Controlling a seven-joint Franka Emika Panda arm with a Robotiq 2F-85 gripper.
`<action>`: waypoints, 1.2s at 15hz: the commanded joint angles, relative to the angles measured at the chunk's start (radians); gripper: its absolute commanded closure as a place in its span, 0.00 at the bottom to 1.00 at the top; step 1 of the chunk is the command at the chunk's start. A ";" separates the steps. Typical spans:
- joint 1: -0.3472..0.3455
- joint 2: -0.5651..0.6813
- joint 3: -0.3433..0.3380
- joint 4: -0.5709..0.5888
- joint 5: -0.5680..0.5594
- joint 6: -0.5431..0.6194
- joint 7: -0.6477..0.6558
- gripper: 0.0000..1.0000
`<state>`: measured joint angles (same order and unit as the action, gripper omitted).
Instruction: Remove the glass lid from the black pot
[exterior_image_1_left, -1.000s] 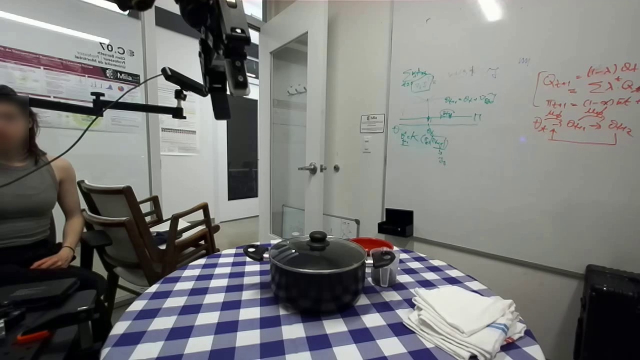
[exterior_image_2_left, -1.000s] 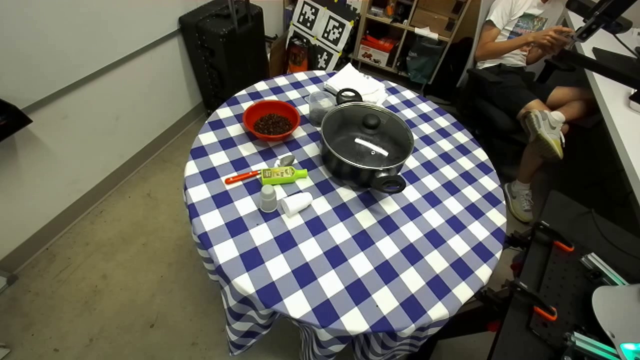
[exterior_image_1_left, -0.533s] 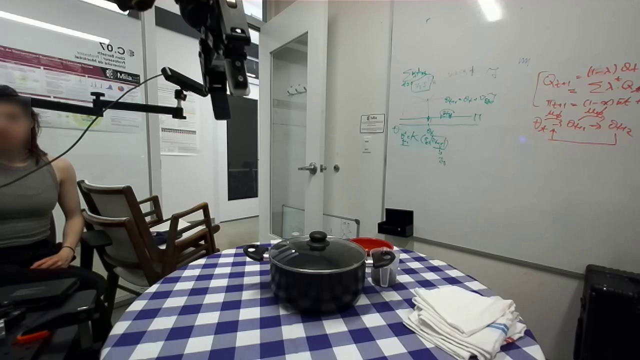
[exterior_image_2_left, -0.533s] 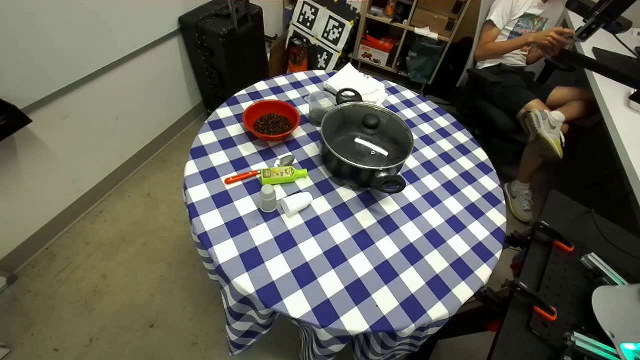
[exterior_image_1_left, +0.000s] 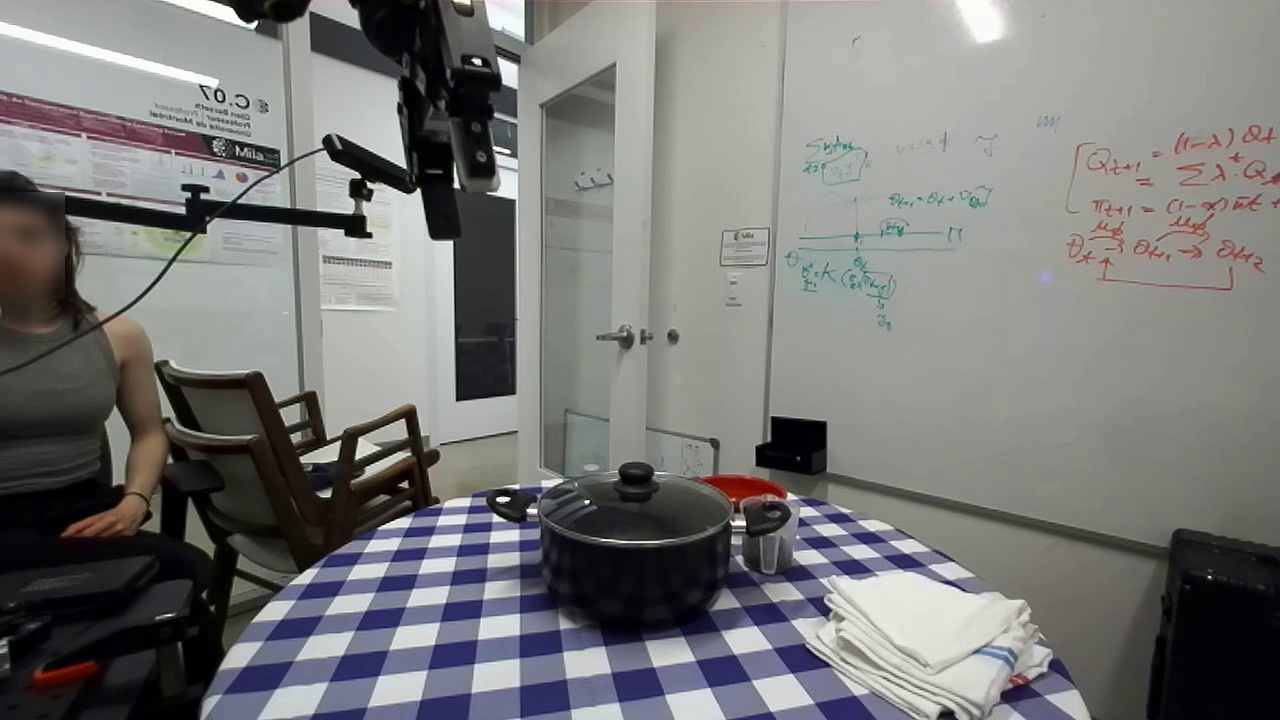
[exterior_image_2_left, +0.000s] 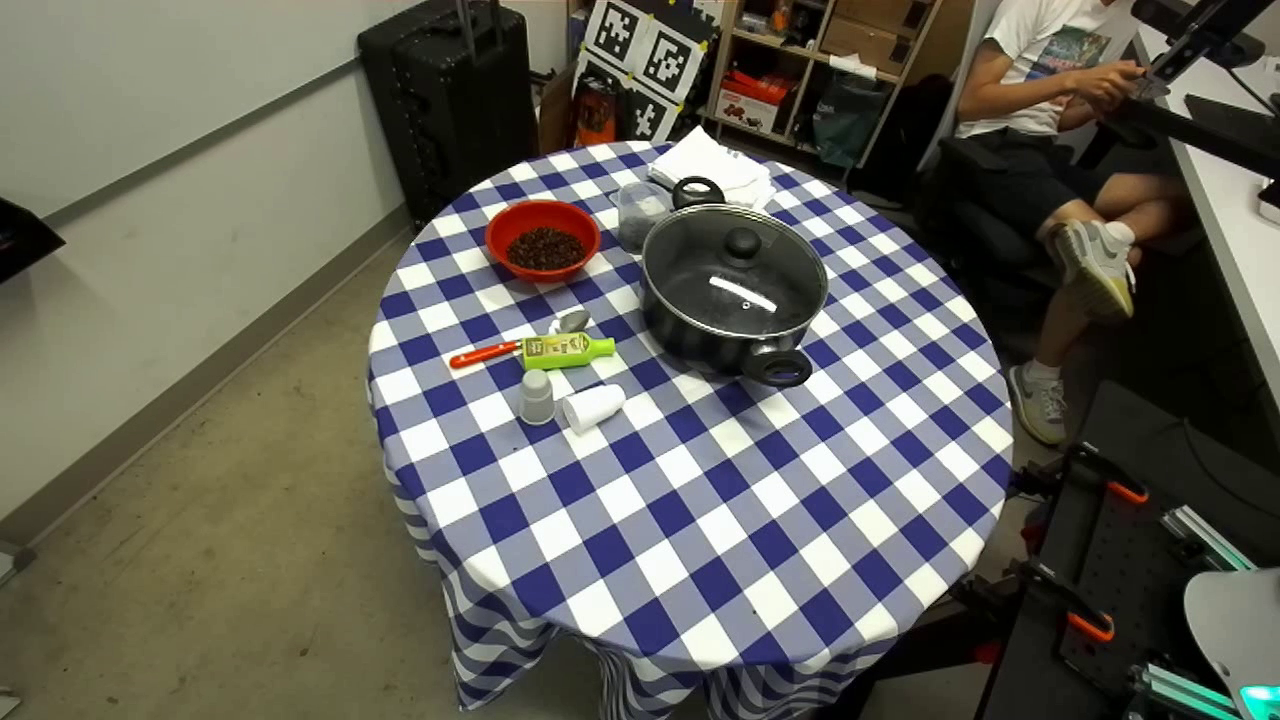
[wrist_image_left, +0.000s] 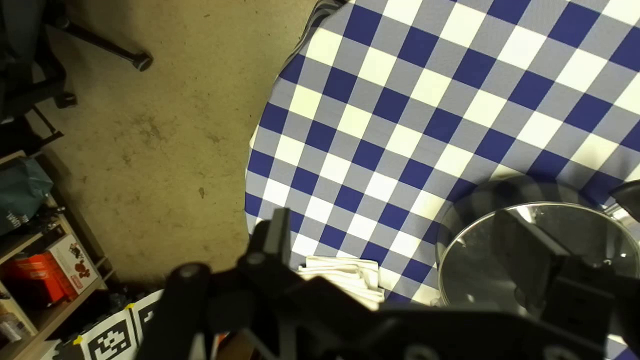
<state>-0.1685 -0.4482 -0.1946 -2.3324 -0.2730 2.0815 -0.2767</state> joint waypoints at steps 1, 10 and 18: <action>0.002 0.000 -0.002 0.003 0.000 -0.003 0.000 0.00; 0.002 0.000 -0.002 0.003 0.000 -0.003 0.000 0.00; 0.033 0.137 0.003 0.079 0.011 0.054 -0.023 0.00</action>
<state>-0.1593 -0.4141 -0.1943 -2.3232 -0.2706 2.1014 -0.2768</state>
